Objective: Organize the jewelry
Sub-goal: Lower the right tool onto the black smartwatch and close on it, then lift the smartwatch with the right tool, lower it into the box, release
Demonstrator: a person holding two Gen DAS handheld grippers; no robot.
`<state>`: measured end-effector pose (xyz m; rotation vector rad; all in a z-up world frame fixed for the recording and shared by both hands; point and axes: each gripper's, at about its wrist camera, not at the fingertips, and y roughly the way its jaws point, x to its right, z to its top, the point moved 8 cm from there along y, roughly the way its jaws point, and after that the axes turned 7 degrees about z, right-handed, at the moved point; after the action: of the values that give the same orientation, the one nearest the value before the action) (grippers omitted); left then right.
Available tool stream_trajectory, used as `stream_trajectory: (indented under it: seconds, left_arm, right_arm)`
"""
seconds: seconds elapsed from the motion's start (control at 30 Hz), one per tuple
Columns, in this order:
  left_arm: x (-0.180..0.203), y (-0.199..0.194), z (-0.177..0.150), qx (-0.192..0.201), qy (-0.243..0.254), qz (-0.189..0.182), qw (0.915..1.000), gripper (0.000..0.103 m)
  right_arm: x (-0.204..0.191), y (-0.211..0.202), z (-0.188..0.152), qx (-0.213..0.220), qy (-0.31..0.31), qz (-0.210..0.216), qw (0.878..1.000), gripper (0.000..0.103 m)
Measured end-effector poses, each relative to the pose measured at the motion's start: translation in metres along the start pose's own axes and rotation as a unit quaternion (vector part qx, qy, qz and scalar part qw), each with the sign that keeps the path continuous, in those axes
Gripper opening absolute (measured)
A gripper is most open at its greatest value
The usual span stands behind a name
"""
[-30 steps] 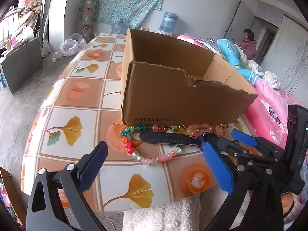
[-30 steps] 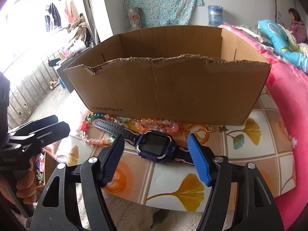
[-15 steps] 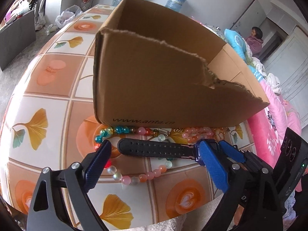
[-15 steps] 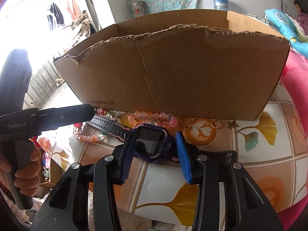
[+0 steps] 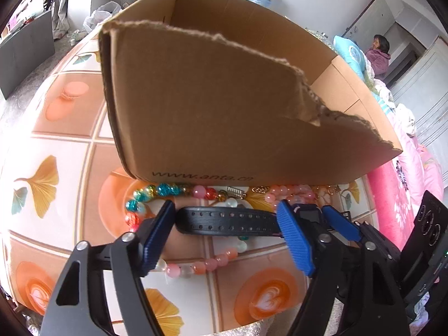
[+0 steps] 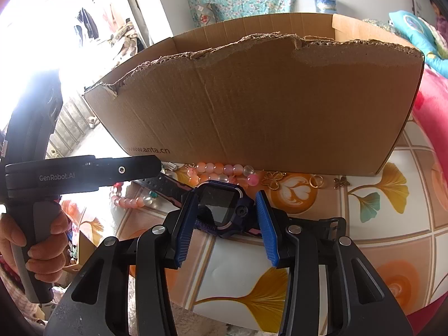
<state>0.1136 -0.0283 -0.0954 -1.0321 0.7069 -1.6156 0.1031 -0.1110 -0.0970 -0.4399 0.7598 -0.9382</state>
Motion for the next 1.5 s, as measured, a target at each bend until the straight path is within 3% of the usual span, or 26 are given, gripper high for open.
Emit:
stream_trajectory:
  seconds: [0.27,0.57,0.77,0.93,1.13,1.23,1.3,1.37,1.5]
  left_arm:
    - [0.015,-0.012,-0.004,0.037,0.028,0.0,0.9989,0.04]
    - [0.037,-0.02,-0.007,0.079,0.104,0.05,0.9902,0.019]
    - [0.036,-0.02,-0.009,0.09,0.12,0.064,0.9865,0.018]
    - [0.041,-0.013,-0.011,0.091,0.124,0.07,0.9856,0.018]
    - [0.043,-0.009,-0.018,0.084,0.129,0.072,0.9855,0.018]
    - [0.044,-0.007,-0.021,0.085,0.13,0.076,0.9849,0.017]
    - [0.044,-0.007,-0.022,0.087,0.131,0.076,0.9847,0.017]
    - [0.043,-0.007,-0.023,0.086,0.129,0.071,0.9854,0.017]
    - [0.045,-0.008,-0.026,0.09,0.133,0.066,0.9848,0.017]
  right_arm:
    - [-0.001,-0.006,0.0,0.002,-0.002,-0.001,1.0,0.04]
    - [0.0,-0.01,-0.002,0.008,0.006,0.015,1.0,0.041]
    - [0.044,-0.054,-0.011,0.025,0.055,-0.004,0.998,0.044]
    - [0.08,-0.055,-0.026,-0.01,0.129,-0.02,0.991,0.044]
    - [0.069,-0.046,-0.022,-0.025,0.127,-0.026,0.991,0.04]
    - [0.072,-0.044,-0.023,-0.019,0.137,-0.021,0.99,0.035]
    - [0.076,-0.04,-0.024,-0.018,0.172,0.011,0.985,0.019]
    - [0.085,-0.037,-0.026,-0.009,0.21,0.034,0.977,0.013]
    - [0.093,-0.036,-0.024,0.005,0.225,0.027,0.974,0.009]
